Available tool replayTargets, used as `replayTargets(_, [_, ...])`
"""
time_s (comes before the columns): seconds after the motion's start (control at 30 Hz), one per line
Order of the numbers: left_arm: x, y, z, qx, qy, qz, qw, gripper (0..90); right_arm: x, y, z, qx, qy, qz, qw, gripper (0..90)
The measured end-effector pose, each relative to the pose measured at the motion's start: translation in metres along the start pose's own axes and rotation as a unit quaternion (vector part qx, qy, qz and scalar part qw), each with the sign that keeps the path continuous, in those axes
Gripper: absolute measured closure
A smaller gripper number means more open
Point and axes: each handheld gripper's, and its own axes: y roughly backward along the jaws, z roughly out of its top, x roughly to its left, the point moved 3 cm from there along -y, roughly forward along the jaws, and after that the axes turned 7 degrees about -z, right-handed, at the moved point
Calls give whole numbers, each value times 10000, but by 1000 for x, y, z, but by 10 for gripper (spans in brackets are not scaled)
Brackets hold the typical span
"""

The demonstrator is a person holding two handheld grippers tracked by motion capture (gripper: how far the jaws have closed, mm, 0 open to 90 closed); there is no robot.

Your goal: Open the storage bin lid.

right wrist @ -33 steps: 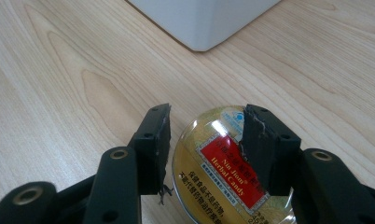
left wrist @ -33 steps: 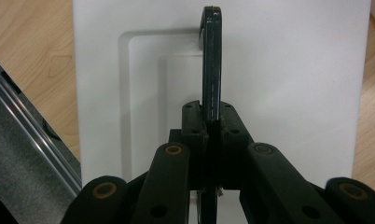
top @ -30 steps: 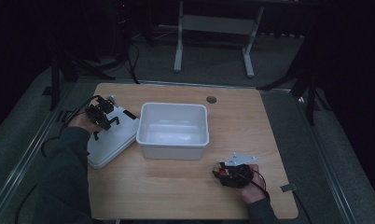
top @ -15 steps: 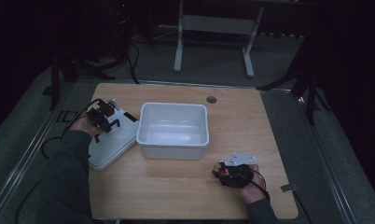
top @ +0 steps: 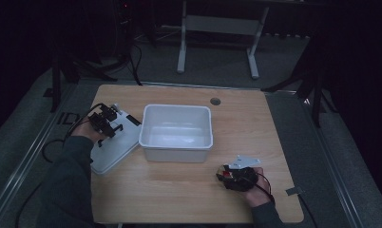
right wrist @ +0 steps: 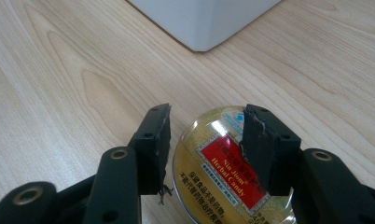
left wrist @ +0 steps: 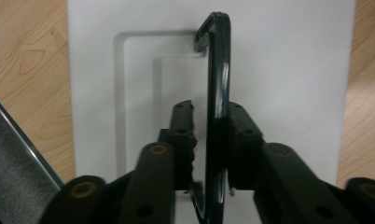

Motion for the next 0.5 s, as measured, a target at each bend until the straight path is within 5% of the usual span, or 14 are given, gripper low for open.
replayTargets(0.3, [-3, 2, -4, -270, 69, 18, 9996, 545, 0, 1, 1, -22, 2, -3, 10000, 508])
replayTargets(0.5, [-6, 7, -10, -496, 65, -22, 9987, 506, 0, 3, 3, -48, 1, 2, 10000, 495])
